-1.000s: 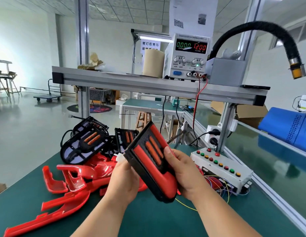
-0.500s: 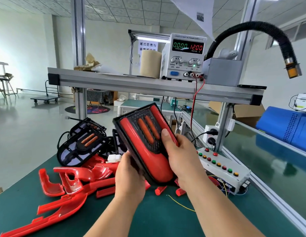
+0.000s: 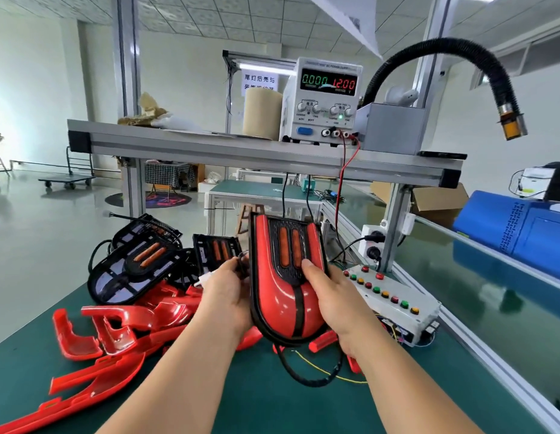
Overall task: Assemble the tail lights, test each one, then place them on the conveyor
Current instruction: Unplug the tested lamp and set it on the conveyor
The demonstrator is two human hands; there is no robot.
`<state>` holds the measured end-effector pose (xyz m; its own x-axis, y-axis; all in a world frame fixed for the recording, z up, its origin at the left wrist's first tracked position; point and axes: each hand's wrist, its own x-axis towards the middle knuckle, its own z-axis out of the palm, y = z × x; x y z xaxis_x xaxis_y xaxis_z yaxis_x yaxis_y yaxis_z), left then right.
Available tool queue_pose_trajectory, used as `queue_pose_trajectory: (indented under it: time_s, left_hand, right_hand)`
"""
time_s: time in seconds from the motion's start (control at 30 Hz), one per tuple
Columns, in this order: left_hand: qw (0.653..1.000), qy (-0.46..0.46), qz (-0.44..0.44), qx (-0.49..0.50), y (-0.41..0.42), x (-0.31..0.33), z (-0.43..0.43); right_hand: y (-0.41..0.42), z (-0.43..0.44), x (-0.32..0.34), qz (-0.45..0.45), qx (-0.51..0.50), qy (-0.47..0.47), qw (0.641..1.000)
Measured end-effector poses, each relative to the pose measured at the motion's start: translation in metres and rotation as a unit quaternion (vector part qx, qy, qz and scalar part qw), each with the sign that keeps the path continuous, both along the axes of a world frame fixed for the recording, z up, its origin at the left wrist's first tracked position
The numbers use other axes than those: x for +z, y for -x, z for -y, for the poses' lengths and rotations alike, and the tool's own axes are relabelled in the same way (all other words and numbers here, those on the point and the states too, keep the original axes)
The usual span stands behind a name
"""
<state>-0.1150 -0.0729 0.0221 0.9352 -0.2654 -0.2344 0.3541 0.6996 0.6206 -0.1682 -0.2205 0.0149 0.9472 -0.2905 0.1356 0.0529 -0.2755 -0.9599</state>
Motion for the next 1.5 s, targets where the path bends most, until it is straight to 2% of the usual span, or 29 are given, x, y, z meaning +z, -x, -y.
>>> queue_pose_trajectory:
  time_s: [0.13, 0.27, 0.4, 0.63, 0.73, 0.87, 0.93, 1.03, 1.1, 1.2, 1.3, 1.5]
  left_hand:
    - [0.981, -0.174, 0.084, -0.026, 0.022, -0.002, 0.035]
    - [0.946, -0.255, 0.199, -0.027, 0.060, 0.002, 0.092]
    - [0.933, -0.263, 0.237, -0.071, 0.084, 0.002, 0.161]
    - [0.929, -0.259, 0.185, -0.188, 0.083, -0.004, 0.273]
    - [0.929, -0.252, 0.167, -0.212, 0.072, 0.004, 0.313]
    - [0.929, -0.240, 0.171, -0.226, 0.051, 0.037, 0.351]
    - [0.931, -0.236, 0.171, -0.219, 0.043, 0.056, 0.361]
    - [0.931, -0.233, 0.190, -0.209, 0.034, 0.080, 0.371]
    - [0.930, -0.227, 0.196, -0.211, 0.028, 0.091, 0.375]
    - [0.927, -0.232, 0.200, -0.216, 0.022, 0.100, 0.375]
    - [0.921, -0.248, 0.206, -0.218, 0.020, 0.094, 0.372]
    - [0.910, -0.271, 0.201, -0.242, 0.028, 0.066, 0.359]
  right_hand:
    - [0.015, 0.026, 0.007, 0.026, -0.083, -0.033, 0.996]
    - [0.044, 0.073, 0.019, 0.054, -0.177, -0.026, 0.982]
    - [0.081, 0.125, 0.021, 0.048, -0.256, -0.023, 0.965]
    - [0.115, 0.215, 0.022, -0.017, -0.355, 0.051, 0.933]
    - [0.108, 0.249, 0.036, -0.032, -0.370, 0.064, 0.926]
    - [0.083, 0.290, 0.069, -0.081, -0.363, 0.163, 0.914]
    - [0.070, 0.303, 0.088, -0.098, -0.383, 0.210, 0.894]
    - [0.055, 0.315, 0.110, -0.087, -0.392, 0.211, 0.891]
    - [0.048, 0.322, 0.118, -0.065, -0.385, 0.187, 0.901]
    - [0.040, 0.326, 0.123, 0.002, -0.372, 0.081, 0.925]
    - [0.037, 0.323, 0.117, 0.011, -0.380, 0.011, 0.925]
    - [0.056, 0.307, 0.079, -0.025, -0.377, -0.037, 0.925]
